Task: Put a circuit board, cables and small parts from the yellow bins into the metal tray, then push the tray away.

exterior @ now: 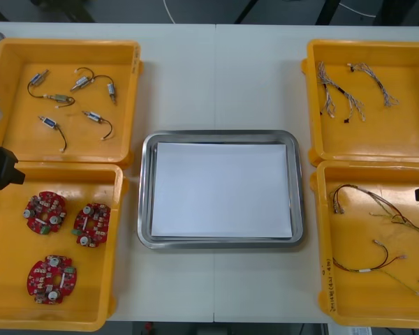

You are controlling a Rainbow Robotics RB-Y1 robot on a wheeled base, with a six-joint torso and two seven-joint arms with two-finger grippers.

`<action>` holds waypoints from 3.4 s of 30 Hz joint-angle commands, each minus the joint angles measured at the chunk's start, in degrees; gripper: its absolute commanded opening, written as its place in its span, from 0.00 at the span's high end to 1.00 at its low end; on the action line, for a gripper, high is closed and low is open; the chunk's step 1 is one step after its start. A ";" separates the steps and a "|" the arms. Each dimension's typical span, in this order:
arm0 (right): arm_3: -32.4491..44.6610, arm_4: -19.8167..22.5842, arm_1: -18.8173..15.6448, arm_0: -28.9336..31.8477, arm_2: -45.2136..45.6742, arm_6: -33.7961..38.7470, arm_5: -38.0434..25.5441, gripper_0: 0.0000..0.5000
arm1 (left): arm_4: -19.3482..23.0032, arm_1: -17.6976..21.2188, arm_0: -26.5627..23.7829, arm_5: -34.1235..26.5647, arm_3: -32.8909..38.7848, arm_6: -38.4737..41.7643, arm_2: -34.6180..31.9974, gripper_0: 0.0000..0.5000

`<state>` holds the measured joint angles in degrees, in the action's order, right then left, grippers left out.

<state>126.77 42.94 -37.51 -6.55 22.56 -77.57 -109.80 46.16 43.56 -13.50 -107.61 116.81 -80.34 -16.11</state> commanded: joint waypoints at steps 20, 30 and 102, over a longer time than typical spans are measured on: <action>0.41 0.21 -2.04 0.40 1.17 2.60 -0.20 0.00 | -0.55 -0.50 -1.17 -0.32 0.43 -4.39 -1.47 0.00; 0.41 0.21 -2.04 0.40 1.17 2.60 -0.20 0.00 | -0.55 -0.50 -1.17 -0.32 0.43 -4.39 -1.47 0.00; -8.99 3.73 -10.83 15.78 -1.99 -17.53 23.32 0.00 | 3.41 5.21 21.50 41.52 -6.07 -31.28 6.09 0.00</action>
<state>118.56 46.83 -45.30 7.27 22.50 -94.45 -87.92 49.02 46.30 6.10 -67.67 111.34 -104.67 -11.04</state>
